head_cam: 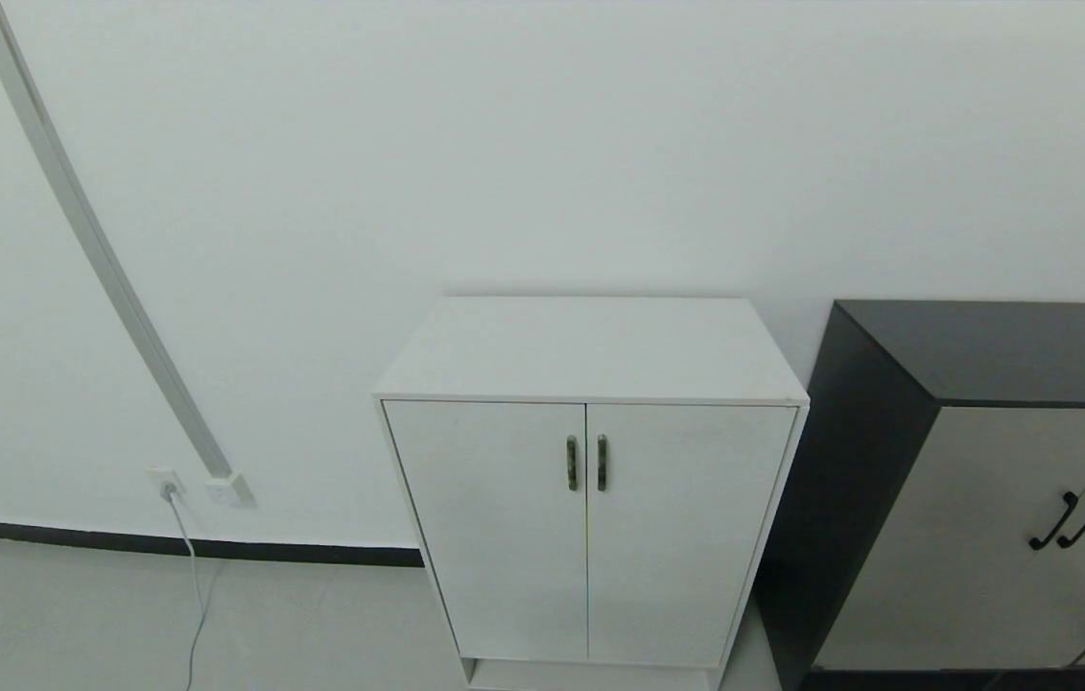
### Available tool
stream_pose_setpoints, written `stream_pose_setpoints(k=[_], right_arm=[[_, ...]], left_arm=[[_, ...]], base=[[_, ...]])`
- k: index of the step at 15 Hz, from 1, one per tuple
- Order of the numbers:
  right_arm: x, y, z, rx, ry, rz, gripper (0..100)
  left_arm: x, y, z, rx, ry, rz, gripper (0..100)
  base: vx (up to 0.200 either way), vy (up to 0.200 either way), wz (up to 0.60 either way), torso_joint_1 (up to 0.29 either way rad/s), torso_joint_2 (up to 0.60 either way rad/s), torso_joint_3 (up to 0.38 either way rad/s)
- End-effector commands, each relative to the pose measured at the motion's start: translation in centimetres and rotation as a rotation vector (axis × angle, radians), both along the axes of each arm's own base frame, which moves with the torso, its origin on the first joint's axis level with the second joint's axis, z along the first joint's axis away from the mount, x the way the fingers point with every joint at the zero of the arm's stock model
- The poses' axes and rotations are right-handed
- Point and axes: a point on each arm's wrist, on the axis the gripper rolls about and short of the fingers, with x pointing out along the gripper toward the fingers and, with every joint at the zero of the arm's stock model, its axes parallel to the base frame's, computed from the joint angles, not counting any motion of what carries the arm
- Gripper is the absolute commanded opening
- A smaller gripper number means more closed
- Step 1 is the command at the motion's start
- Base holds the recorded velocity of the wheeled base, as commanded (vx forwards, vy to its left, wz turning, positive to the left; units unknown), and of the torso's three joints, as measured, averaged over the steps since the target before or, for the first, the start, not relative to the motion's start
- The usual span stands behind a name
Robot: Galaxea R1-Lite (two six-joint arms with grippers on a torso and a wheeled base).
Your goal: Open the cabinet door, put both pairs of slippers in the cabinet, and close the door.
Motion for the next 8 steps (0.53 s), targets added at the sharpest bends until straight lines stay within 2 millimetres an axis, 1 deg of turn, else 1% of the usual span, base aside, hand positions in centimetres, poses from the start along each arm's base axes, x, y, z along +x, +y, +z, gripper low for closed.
stream_pose_setpoints(k=[1,2,8], right_arm=[[-0.07,-0.02,-0.05,0.010,-0.010,-0.009,0],[-0.07,-0.09,0.06,0.086,-0.022,-0.043,0],[-0.07,-0.10,0.06,0.078,-0.023,-0.050,0]], left_arm=[[0.00,0.00,0.05,0.001,0.000,0.001,0],[0.01,0.00,0.00,0.001,0.001,0.001,0],[0.01,0.00,0.00,0.001,0.001,0.001,0]], base=[[0.000,0.000,0.00,0.000,0.00,0.000],[0.000,0.000,0.00,0.000,0.00,0.000],[0.000,0.000,0.00,0.000,0.00,0.000]])
